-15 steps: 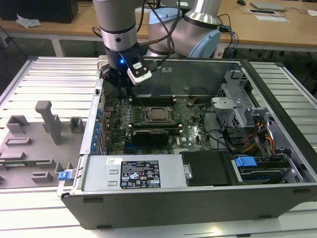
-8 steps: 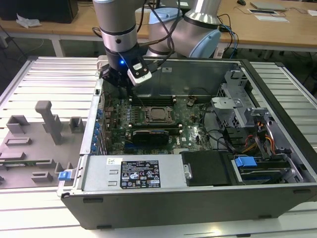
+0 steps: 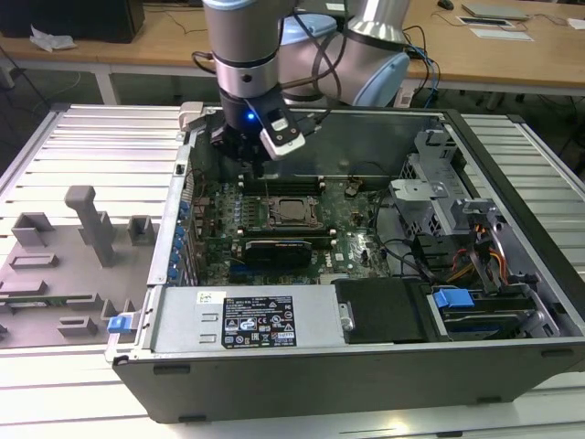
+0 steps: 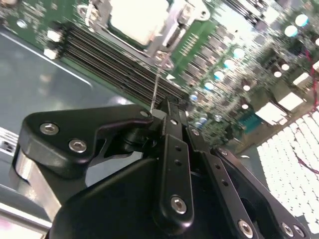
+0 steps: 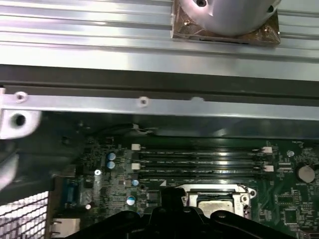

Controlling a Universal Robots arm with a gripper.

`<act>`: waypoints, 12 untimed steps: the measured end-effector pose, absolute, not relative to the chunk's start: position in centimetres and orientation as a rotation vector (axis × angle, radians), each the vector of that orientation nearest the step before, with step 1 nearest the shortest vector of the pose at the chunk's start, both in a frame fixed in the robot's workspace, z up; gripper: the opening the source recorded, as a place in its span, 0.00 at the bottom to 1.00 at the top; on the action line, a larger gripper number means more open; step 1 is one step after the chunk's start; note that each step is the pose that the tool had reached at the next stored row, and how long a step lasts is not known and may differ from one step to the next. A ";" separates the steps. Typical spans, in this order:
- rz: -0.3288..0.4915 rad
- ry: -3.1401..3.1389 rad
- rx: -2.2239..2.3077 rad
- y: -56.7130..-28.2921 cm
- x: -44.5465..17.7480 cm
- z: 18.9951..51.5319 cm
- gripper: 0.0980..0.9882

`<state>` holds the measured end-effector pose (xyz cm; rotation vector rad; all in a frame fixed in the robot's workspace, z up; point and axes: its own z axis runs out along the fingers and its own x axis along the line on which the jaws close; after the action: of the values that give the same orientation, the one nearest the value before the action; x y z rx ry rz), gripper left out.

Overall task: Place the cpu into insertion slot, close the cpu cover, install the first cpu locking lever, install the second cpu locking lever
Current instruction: 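Install the first cpu locking lever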

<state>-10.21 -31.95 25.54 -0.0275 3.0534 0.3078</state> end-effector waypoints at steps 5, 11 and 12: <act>0.308 3.059 -0.026 -32.0 -7.3 25.5 0.01; 0.340 3.057 -0.025 -32.0 -5.5 25.3 0.01; 0.348 3.056 -0.025 -32.1 -5.5 25.3 0.01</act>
<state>-5.52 -32.08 25.25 -0.0251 3.0565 0.3475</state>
